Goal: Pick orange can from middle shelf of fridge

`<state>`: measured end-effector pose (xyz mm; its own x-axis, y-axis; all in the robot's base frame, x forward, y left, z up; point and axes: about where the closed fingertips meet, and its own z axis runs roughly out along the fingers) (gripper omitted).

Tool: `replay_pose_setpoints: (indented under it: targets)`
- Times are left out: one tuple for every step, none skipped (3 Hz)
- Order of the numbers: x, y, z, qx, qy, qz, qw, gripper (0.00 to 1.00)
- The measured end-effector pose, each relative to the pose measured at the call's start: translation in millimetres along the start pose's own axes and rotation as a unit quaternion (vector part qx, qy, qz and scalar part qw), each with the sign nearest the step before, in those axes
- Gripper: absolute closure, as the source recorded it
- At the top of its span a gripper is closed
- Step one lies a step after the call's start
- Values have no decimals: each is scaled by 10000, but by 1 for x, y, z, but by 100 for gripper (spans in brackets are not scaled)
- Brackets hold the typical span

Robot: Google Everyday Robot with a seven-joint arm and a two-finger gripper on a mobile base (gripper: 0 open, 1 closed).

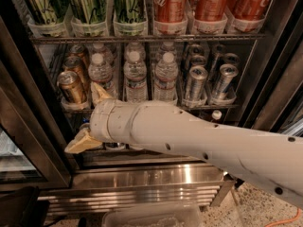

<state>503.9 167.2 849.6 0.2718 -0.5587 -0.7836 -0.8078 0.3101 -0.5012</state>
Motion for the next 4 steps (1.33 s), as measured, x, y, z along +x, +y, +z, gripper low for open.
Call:
replay_pose_setpoints:
  targets:
    - [-1,0,0,6,-2,-2,10000,0]
    - [-6,9,9,201,-173,136,9996,0]
    - [-20,50,40,257,-605,284,9974,0]
    - [-40,86,62,350,-910,387,9945,0]
